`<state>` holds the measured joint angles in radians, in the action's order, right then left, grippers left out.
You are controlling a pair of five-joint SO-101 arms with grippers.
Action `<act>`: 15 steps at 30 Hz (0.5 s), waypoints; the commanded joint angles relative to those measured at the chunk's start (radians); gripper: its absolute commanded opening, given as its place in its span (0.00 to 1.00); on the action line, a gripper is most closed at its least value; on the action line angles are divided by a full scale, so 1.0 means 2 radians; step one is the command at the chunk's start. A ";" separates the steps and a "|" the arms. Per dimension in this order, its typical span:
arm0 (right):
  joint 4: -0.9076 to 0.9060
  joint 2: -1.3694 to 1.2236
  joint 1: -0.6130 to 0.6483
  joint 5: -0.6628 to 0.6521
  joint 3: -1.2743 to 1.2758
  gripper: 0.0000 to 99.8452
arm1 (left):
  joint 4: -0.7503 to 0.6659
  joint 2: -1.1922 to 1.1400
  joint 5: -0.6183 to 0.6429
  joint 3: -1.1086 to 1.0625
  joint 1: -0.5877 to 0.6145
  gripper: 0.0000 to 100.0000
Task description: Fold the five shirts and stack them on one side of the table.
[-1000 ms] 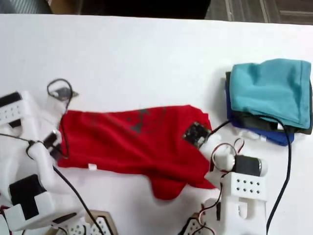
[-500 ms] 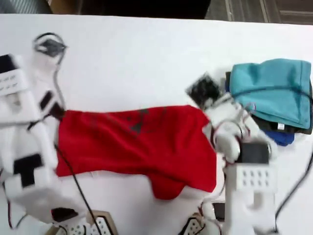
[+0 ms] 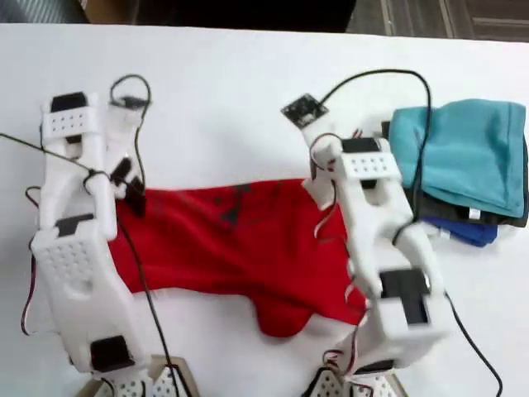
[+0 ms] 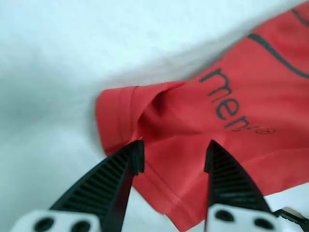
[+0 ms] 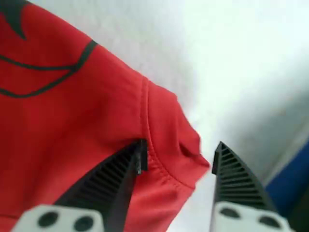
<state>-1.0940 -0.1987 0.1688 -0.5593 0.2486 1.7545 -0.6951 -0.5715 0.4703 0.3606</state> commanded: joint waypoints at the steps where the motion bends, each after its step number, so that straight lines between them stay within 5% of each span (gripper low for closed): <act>1: -0.020 -0.048 0.008 0.001 -0.048 0.23 | 0.012 -0.012 0.005 0.020 0.004 0.22; 4: -0.030 -0.076 0.009 0.000 -0.069 0.21 | 0.012 -0.021 0.002 0.022 0.005 0.22; 8: -0.030 -0.102 0.006 0.000 -0.087 0.01 | 0.012 -0.025 0.002 0.022 0.006 0.07; 15: -0.028 -0.127 -0.028 -0.001 -0.138 0.02 | -0.018 -0.025 -0.018 0.046 0.042 0.03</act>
<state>-1.1508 -0.4411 0.1504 -0.5593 0.0506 1.7469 -0.7534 -0.5900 0.4933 0.4066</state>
